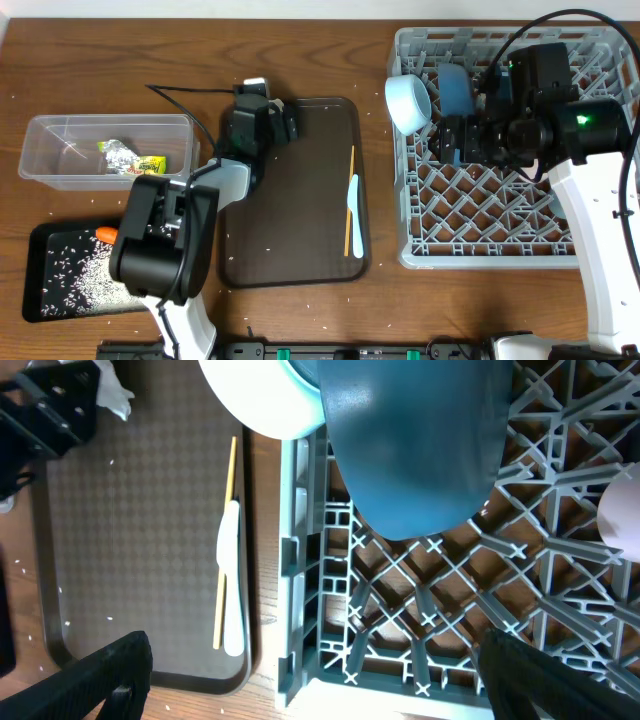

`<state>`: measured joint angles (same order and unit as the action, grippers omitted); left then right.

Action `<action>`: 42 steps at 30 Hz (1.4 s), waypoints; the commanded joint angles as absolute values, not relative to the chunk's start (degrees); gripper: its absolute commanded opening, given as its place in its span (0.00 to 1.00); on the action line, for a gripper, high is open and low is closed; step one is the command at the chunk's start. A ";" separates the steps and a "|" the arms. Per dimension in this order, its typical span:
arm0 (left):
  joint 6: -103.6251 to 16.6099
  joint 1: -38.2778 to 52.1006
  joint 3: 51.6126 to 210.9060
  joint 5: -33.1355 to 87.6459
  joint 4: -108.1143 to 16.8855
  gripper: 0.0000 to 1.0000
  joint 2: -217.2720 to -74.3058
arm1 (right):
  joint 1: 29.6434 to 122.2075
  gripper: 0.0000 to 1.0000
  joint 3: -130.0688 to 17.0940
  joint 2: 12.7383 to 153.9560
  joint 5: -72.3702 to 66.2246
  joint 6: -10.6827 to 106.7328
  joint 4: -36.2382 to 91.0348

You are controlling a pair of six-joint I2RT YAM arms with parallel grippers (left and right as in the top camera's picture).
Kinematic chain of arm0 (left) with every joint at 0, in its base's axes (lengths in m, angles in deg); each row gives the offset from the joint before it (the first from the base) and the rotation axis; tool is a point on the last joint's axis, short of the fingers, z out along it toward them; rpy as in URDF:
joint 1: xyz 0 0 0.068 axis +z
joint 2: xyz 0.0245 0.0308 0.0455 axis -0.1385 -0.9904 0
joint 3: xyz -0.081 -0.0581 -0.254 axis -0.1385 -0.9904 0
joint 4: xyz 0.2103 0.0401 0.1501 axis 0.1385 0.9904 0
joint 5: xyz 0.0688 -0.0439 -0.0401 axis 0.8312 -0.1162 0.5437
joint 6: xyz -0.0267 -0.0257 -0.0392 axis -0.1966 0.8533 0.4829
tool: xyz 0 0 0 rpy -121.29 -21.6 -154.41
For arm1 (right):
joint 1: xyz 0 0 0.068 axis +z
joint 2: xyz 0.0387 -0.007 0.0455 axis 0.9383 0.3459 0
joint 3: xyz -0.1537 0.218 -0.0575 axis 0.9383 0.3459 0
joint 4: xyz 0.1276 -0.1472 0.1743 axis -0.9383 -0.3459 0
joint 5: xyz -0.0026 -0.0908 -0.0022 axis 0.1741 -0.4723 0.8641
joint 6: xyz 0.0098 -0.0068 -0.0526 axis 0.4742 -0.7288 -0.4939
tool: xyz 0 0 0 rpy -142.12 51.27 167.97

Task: Sort waste into correct bins and load items into the dishwasher rack
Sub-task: 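Return the left gripper to the serving tray and grasp the white tissue, then carry the tissue to the clear bin and open the left gripper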

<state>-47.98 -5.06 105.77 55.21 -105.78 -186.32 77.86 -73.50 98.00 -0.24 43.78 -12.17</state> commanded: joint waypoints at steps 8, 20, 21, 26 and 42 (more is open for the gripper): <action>-47.91 -4.99 106.01 55.23 -104.55 0.32 -189.21 | 78.54 0.97 -73.57 96.97 -0.13 44.86 -12.20; -47.91 -4.16 106.01 62.01 -84.95 0.06 -162.89 | 78.54 0.97 -73.57 96.97 -0.13 44.83 -12.65; -47.89 -3.48 106.01 64.87 -82.34 0.06 -159.83 | 78.54 0.98 -73.57 96.97 -0.15 44.83 -12.65; -45.99 3.62 106.01 72.17 -72.92 0.06 -151.83 | 78.52 0.98 -73.57 96.97 -0.15 44.83 -12.61; -35.37 23.23 106.58 63.38 -64.38 0.99 -155.83 | 78.76 0.96 -73.57 96.95 0.50 44.75 -12.50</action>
